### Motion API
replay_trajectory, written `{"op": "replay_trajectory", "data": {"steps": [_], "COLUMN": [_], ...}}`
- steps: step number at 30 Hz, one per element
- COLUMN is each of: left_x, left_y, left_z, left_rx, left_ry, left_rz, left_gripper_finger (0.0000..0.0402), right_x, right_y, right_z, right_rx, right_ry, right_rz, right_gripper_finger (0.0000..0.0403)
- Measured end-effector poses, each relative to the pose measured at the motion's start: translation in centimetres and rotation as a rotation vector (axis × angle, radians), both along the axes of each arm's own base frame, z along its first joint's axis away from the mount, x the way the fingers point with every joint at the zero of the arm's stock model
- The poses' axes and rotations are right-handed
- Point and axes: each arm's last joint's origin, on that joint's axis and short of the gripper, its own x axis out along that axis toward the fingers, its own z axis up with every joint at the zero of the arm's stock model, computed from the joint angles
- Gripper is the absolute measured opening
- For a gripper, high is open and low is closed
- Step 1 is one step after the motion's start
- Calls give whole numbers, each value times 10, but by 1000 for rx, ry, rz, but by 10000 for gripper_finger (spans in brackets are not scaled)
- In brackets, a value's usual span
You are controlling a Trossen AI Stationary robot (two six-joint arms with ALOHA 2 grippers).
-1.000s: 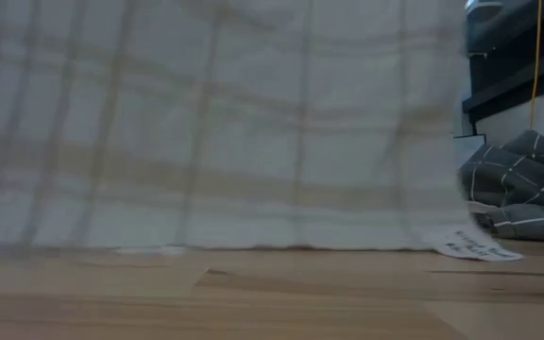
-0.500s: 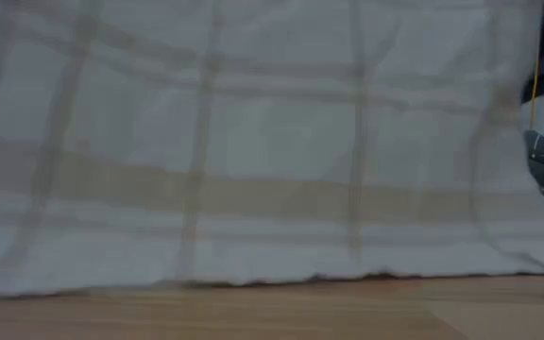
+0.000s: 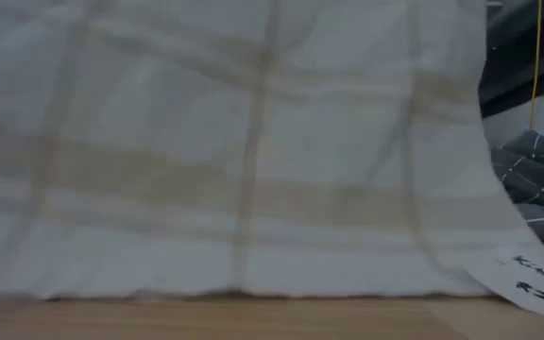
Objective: Fold towel
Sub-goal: Fold the white patterned towel
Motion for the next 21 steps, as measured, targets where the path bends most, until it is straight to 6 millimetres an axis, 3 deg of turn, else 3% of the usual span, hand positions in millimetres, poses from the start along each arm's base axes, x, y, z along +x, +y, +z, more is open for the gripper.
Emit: {"op": "replay_trajectory", "data": {"steps": [5, 11, 21], "left_x": [7, 17, 31], "left_y": [2, 1, 24], "left_z": [-8, -15, -24], "left_rx": [-35, 21, 213], "left_ry": [195, 262, 370], "left_rz": [181, 274, 476], "left_gripper_finger": [0, 0, 0], "right_x": [7, 11, 26], "right_y": [-2, -6, -17], "right_z": [-14, -25, -42], "right_rx": [-56, -150, -297], "right_ry": [138, 231, 368], "right_rz": [-184, -364, -473], "right_gripper_finger": [0, 0, 0]}}
